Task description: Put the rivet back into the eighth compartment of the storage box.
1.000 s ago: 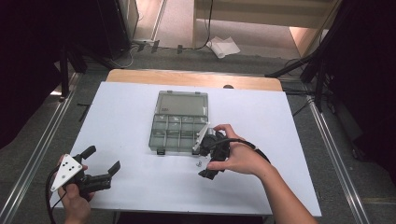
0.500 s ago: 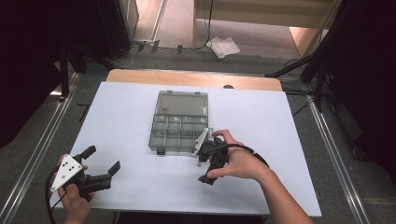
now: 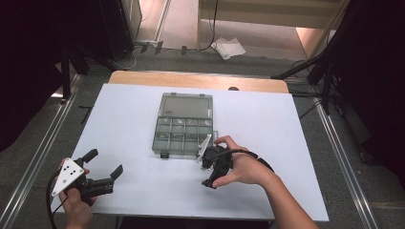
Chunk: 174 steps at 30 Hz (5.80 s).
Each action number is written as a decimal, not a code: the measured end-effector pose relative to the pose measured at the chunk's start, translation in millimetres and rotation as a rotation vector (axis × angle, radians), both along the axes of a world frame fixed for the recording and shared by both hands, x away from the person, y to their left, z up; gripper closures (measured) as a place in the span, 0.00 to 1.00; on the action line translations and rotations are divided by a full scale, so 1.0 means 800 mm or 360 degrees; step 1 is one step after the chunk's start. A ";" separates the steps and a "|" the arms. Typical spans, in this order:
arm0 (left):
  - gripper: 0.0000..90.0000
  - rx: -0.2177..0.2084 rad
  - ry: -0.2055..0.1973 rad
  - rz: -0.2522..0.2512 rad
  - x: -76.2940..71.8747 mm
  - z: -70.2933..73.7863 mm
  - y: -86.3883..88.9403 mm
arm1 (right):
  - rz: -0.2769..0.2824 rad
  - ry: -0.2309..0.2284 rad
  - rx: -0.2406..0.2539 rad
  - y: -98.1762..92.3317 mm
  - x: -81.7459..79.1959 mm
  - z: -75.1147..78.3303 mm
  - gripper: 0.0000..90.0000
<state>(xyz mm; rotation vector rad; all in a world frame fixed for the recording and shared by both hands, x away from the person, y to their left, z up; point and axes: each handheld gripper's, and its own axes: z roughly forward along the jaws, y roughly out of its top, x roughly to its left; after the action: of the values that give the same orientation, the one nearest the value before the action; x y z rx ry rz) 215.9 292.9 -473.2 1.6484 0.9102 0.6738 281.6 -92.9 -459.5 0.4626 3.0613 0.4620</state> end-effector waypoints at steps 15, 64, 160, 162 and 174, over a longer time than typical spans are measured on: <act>0.00 0.0005 0.0000 -0.0002 0.000 0.000 0.000 | -0.0128 0.0000 -0.0025 -0.001 0.012 -0.007 0.55; 0.00 0.0004 0.0001 -0.0004 0.000 0.000 0.000 | -0.0296 0.0141 0.0031 0.007 0.041 -0.012 0.89; 0.00 0.0007 0.0002 -0.0009 -0.001 0.001 -0.001 | -0.0123 0.0056 -0.0094 -0.004 0.045 0.023 0.93; 0.00 0.0007 0.0002 -0.0008 -0.001 0.001 -0.001 | -0.0124 0.0059 -0.0099 -0.004 0.046 0.025 0.93; 0.00 0.0005 0.0002 -0.0009 -0.001 0.001 -0.001 | -0.0094 0.0055 -0.0088 -0.005 0.051 0.033 0.93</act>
<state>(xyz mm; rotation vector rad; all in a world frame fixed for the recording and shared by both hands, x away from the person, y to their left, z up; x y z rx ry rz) 215.3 292.3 -472.7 1.6538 0.9055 0.6708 322.2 -96.7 -433.4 0.5634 3.0743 0.3703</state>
